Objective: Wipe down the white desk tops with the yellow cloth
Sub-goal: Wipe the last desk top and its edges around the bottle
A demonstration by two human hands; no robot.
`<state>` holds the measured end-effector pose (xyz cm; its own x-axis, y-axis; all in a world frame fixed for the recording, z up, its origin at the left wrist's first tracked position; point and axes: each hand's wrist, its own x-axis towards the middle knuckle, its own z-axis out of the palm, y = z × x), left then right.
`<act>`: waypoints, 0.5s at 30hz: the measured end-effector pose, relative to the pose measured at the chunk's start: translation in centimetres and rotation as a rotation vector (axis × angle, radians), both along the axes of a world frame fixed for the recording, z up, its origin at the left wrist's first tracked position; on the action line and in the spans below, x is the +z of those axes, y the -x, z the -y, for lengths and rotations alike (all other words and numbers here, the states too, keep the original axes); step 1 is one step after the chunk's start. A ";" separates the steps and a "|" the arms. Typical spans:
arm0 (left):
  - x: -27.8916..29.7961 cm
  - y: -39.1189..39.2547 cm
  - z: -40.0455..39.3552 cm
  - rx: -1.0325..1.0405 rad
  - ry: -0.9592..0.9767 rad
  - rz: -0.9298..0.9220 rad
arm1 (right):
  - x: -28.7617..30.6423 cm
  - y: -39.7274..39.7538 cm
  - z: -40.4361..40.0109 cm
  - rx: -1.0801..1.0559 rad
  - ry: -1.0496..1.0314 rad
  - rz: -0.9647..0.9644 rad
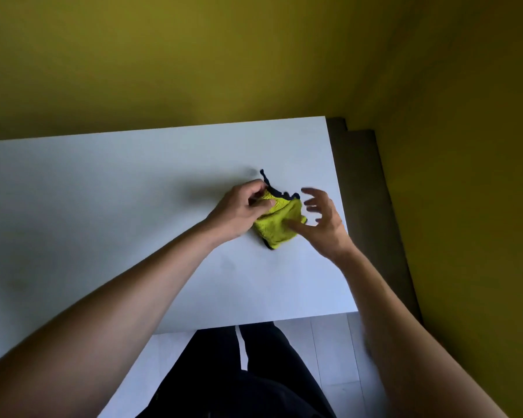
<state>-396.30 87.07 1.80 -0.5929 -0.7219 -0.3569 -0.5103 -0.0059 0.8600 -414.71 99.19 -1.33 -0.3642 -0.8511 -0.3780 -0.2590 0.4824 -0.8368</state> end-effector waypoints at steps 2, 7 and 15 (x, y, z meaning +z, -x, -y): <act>2.2 -1.0 0.3 -0.032 0.012 -0.075 | 2.1 0.1 0.8 0.146 0.094 0.082; 6.8 -2.6 1.7 0.078 0.160 -0.120 | 6.5 -0.3 3.5 0.260 0.178 0.020; 11.4 -5.3 2.5 0.125 0.100 -0.229 | 9.8 -3.4 5.9 0.282 0.305 -0.354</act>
<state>-391.02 84.54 13.16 -0.5542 -0.8193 -0.1470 -0.3030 0.0341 0.9524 -411.28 93.29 8.49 -0.1665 -0.9860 0.0057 -0.6342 0.1027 -0.7663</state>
